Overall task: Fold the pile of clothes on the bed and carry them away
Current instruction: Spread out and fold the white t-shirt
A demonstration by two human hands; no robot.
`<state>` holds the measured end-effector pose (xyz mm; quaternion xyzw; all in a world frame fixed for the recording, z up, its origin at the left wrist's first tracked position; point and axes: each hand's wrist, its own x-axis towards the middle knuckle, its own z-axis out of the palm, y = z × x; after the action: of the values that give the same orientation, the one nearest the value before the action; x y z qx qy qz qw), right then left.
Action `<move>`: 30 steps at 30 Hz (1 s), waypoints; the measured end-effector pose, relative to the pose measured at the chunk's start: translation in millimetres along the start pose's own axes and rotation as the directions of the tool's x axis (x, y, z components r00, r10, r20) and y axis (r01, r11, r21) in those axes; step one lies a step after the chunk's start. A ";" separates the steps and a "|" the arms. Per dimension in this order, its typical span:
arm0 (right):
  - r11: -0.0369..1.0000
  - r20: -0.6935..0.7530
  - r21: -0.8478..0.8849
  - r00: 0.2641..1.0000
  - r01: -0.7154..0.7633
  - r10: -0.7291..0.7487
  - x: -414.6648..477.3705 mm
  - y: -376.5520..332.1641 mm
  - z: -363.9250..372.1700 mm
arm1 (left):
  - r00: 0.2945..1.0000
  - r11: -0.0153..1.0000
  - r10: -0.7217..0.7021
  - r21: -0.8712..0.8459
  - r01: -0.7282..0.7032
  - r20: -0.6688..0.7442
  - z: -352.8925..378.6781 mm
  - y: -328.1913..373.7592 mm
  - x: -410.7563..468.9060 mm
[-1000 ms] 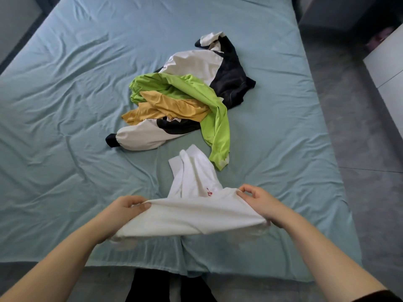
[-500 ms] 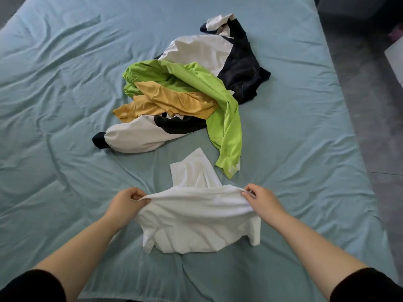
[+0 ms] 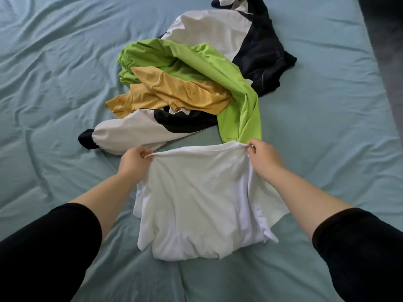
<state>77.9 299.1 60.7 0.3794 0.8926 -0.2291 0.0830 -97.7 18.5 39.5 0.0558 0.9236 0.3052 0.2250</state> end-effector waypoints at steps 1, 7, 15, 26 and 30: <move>1.000 0.026 0.011 1.000 -0.003 0.003 2.8 0.0 3.1 | 0.999 1.000 -0.013 0.021 0.013 0.037 2.9 0.2 0.8; 0.983 -0.013 0.184 1.000 0.016 -0.014 -85.9 28.0 36.4 | 0.975 0.984 -0.170 0.082 0.159 0.142 21.9 -30.1 -61.1; 0.651 0.363 0.491 0.815 -0.579 0.451 -247.1 78.5 113.7 | 0.811 0.789 -0.549 -0.197 0.582 0.201 68.3 -84.4 -215.8; 0.456 0.291 0.751 0.858 -0.479 0.422 -187.3 55.3 110.8 | 0.987 0.970 -0.146 -0.205 0.129 -0.069 89.0 -36.3 -198.2; 0.577 0.160 0.764 0.951 -0.290 0.266 -190.9 53.4 97.7 | 0.999 0.972 -0.025 -0.234 0.031 0.032 76.1 -43.5 -200.5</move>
<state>246.9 163.4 17.6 0.5094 0.6327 -0.5817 -0.0423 116.9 -23.8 36.3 0.0203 0.8783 0.4083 0.2479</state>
